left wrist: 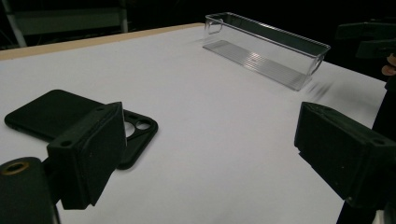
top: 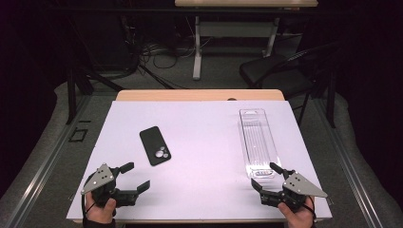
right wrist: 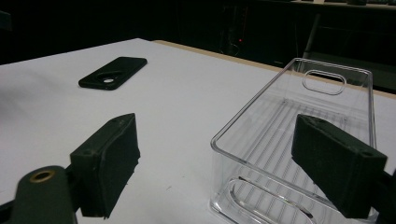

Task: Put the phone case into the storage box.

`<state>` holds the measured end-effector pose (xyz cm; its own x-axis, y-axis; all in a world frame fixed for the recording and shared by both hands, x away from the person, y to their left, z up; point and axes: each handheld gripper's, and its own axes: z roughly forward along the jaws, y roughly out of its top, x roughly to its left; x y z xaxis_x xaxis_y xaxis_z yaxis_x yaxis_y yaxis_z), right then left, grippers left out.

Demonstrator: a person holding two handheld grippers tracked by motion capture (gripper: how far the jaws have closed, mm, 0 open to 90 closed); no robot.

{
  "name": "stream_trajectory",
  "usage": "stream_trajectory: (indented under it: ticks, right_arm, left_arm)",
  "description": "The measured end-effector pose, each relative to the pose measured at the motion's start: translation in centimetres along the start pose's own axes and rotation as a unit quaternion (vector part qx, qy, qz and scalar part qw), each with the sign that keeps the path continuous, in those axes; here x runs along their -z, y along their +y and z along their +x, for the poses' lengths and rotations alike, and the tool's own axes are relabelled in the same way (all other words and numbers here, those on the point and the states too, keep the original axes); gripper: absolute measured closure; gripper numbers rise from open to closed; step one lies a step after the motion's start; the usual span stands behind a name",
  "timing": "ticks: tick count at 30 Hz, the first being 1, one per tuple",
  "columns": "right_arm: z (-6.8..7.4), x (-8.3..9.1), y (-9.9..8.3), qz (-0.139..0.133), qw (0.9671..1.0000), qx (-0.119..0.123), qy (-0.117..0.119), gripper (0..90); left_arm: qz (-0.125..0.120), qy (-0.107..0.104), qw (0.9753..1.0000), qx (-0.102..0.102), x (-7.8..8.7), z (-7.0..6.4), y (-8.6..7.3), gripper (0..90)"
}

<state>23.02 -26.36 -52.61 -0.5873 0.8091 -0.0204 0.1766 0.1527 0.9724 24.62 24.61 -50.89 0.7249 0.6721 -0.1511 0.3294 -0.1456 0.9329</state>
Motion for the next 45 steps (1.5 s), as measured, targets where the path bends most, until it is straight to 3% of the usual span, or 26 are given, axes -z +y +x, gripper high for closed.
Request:
stream_trajectory:
  ticks: [8, 13, 15, 16, 19, 22, 24, 25, 29, 31, 34, 39, 44, 45]
  right_arm:
    - [0.2, 0.0, -0.2, 0.010, 0.9999, 0.007, -0.004, 14.4]
    - [0.1, 0.2, -0.1, 0.007, 0.9999, 0.005, -0.007, 14.4]
    - [0.1, 0.3, 0.0, 0.008, 0.9999, 0.006, -0.009, 14.4]
    - [0.2, 0.4, -0.1, 0.007, 0.9999, 0.004, -0.011, 14.4]
    - [0.2, 0.4, -0.1, 0.007, 0.9999, 0.004, -0.013, 14.4]
    - [0.3, 0.4, -0.1, 0.009, 0.9998, 0.006, -0.014, 14.4]
    - [0.3, 0.4, -0.2, 0.011, 0.9998, 0.004, -0.014, 14.4]
    - [0.2, 0.3, -0.2, 0.010, 0.9998, 0.004, -0.014, 14.4]
    - [0.2, 0.2, -0.2, 0.011, 0.9998, 0.006, -0.013, 14.4]
    - [0.2, 0.2, -0.2, 0.012, 0.9998, 0.006, -0.013, 14.4]
    - [0.3, 0.3, -0.2, 0.016, 0.9998, 0.006, -0.013, 14.4]
    - [0.3, 0.3, -0.2, 0.017, 0.9998, 0.006, -0.010, 14.4]
    - [0.4, 0.3, -0.3, 0.020, 0.9997, 0.005, -0.010, 14.4]
    - [0.4, 0.3, -0.3, 0.020, 0.9997, 0.005, -0.010, 14.4]
  left_arm:
    - [0.015, 0.014, 0.9995, 0.025, -0.4, 0.2, 0.2, 2.2]
    - [0.036, 0.031, 0.9981, 0.039, -0.7, 0.3, 0.4, 2.2]
    - [0.043, 0.034, 0.9973, 0.049, -0.8, 0.4, 0.6, 2.2]
    - [0.047, 0.037, 0.9961, 0.065, -1.0, 0.4, 1.0, 2.2]
    - [0.053, 0.048, 0.9954, 0.064, -1.1, 0.5, 1.4, 3.2]
    - [0.061, 0.058, 0.9941, 0.068, -1.5, 1.0, 2.0, 16.1]
    - [0.069, 0.065, 0.9927, 0.075, -2.0, 1.7, 2.6, 19.0]
    - [0.072, 0.068, 0.9917, 0.082, -2.3, 2.0, 2.9, 27.6]
    - [0.077, 0.067, 0.9905, 0.092, -3.1, 2.5, 3.9, 33.8]
    - [0.082, 0.078, 0.9893, 0.092, -3.6, 2.8, 4.7, 37.8]
    - [0.104, 0.087, 0.9874, 0.081, -4.8, 3.2, 6.2, 44.4]
    - [0.124, 0.087, 0.9860, 0.070, -6.2, 3.6, 7.7, 48.0]
    - [0.152, 0.092, 0.9814, 0.073, -8.1, 4.7, 9.6, 47.7]
    - [0.152, 0.092, 0.9814, 0.073, -8.1, 4.7, 9.6, 47.7]
